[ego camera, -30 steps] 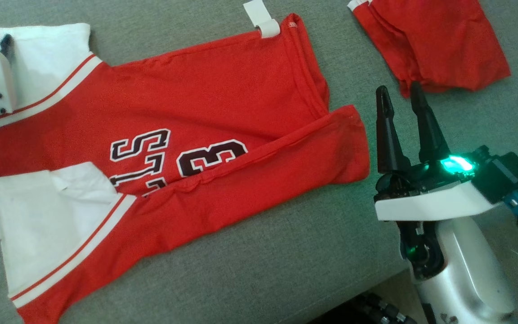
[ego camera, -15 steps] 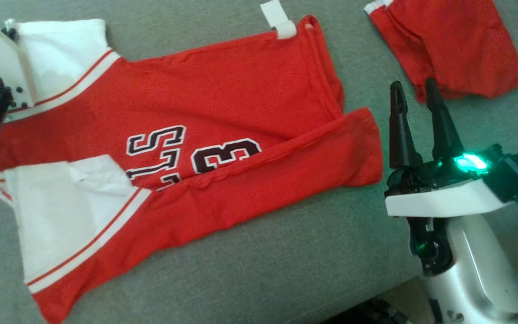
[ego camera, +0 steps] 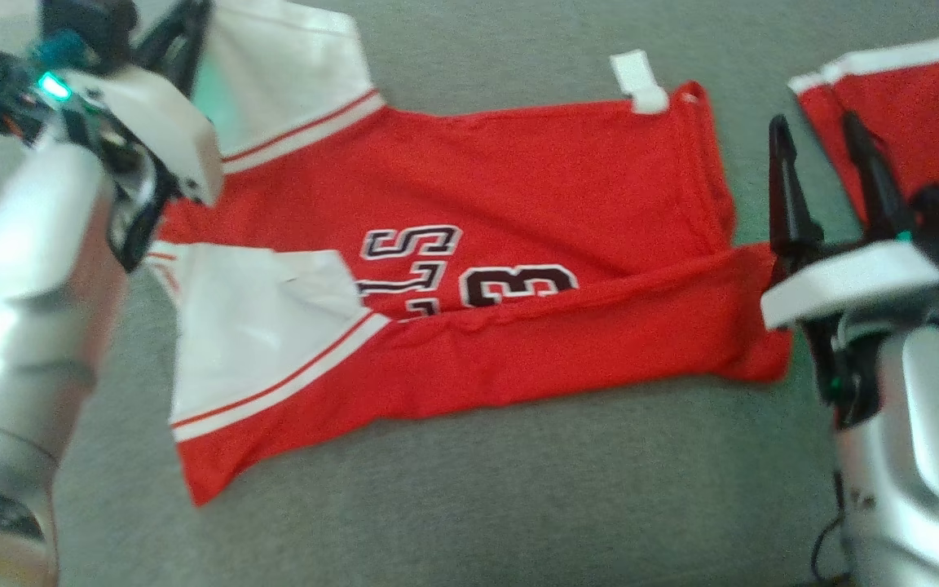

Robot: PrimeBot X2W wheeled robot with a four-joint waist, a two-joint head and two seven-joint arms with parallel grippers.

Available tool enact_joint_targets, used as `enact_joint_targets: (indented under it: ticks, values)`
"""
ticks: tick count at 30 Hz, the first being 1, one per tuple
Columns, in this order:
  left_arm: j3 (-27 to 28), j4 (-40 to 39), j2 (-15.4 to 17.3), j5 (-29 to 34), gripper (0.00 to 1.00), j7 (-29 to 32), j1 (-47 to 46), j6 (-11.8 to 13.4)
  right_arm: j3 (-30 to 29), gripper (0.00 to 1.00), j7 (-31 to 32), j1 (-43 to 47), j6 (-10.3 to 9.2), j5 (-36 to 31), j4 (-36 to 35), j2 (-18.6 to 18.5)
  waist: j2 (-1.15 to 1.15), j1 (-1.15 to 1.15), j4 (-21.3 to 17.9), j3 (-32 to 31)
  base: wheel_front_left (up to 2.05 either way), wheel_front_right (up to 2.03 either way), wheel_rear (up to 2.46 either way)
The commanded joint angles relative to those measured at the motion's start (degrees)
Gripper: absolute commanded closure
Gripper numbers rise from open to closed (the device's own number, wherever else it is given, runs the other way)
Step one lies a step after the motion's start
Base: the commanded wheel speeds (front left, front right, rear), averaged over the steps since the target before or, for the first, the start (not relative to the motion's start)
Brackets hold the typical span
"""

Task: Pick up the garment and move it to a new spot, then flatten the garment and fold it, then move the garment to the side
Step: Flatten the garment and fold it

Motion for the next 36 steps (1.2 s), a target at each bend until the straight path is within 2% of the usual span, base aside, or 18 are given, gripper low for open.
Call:
enact_joint_targets:
  ticks: [1, 5, 10, 17, 22, 23, 24, 25, 31, 36]
  values:
    - [0.93, -3.27, 1.88, 0.28, 1.0, -1.15, -0.25, 0.1, -0.05, 0.0, 3.03, -3.26, -0.04, -2.52, -0.58, -0.24, 0.0, 0.0, 4.11, -2.18, 0.0, 0.0, 0.0]
    - [-0.38, -9.51, 1.27, 0.23, 1.0, -1.94, 3.63, 0.37, -3.61, 0.0, 11.48, -8.32, -0.04, -3.63, 5.59, -0.69, 0.0, 0.0, 7.31, -2.91, 0.0, 0.0, 0.0]
    - [-1.92, -18.3, 0.82, -0.01, 1.0, -0.75, 7.77, 1.42, -3.52, 0.0, 16.52, -14.47, -0.04, -5.8, 15.75, -4.65, 0.0, 0.0, 10.44, -2.52, 0.0, 0.0, 0.0]
    - [-3.14, -28.69, 1.66, -0.07, 1.0, 2.32, 11.27, 3.86, -3.25, 0.0, 17.43, -20.77, -0.04, -8.82, 30.21, -7.89, 0.0, 0.0, 12.48, -1.05, 0.0, 0.0, 0.0]
    - [-2.99, -32.98, 2.91, -0.08, 1.0, 3.75, 11.94, 5.2, -3.33, 0.0, 15.67, -24.84, -0.04, -10.0, 38.06, -8.14, 0.0, 0.0, 12.69, -0.03, 0.0, 0.0, 0.0]
    - [-2.93, -33.42, 3.21, -0.02, 1.0, 3.95, 11.95, 5.4, -3.13, 0.24, 15.52, -25.52, -0.04, -10.19, 39.43, -8.11, 0.0, 0.0, 12.7, 0.13, 0.0, 0.0, 0.0]
    - [-2.86, -33.76, 3.47, -0.01, 1.0, 4.15, 11.92, 5.57, -2.73, 0.71, 15.21, -26.2, -0.04, -10.38, 40.61, -8.14, 0.0, 0.0, 12.72, 0.3, 0.0, 0.0, 0.0]
    - [-2.76, -33.99, 3.67, -0.03, 1.0, 4.31, 11.85, 5.71, -2.25, 1.0, 14.67, -26.84, -0.04, -10.5, 41.6, -8.24, 0.0, 0.0, 12.74, 0.45, 0.0, 0.0, 0.0]
    - [-1.35, -32.49, 5.0, -0.35, 1.0, 4.31, 11.34, 7.03, -1.16, 1.0, 9.14, -30.44, -0.04, -9.36, 45.4, -9.05, 0.0, 0.0, 11.83, -0.22, 0.0, 0.0, 0.0]
    - [0.9, -28.45, 6.0, -0.65, 1.0, 3.0, 8.82, 7.91, 1.53, 1.0, 5.1, -33.0, -0.04, -4.99, 46.34, -8.95, 0.0, 0.0, 10.02, -1.0, 0.0, 0.0, 0.0]
